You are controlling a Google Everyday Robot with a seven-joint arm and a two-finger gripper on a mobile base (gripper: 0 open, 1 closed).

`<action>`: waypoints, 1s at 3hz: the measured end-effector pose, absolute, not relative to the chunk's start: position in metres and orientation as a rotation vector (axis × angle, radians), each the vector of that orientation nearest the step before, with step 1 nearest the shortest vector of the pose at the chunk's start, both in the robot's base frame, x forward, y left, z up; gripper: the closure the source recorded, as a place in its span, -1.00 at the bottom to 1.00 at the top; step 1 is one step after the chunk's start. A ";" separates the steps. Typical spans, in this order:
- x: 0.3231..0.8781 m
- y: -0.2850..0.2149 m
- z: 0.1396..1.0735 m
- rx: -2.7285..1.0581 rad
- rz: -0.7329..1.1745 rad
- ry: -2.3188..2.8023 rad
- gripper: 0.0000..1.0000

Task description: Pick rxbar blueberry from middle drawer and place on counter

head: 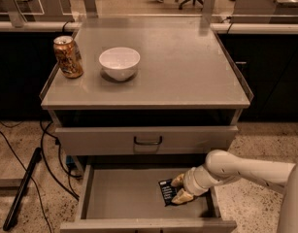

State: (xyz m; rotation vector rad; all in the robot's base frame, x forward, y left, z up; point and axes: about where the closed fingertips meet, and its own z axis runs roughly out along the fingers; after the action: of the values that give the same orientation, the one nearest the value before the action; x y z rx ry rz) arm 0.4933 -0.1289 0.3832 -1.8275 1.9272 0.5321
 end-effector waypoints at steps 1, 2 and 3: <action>0.494 -0.126 0.381 -1.830 0.544 1.921 -0.12; 0.495 -0.121 0.378 -1.830 0.559 1.910 -0.14; 0.497 -0.116 0.373 -1.827 0.576 1.889 -0.14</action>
Offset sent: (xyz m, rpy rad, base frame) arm 0.0055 0.0106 -0.0065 0.0310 0.0039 0.0171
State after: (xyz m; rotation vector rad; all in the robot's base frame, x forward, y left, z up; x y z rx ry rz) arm 0.4967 -0.1157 0.3733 -1.8267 1.8893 0.5763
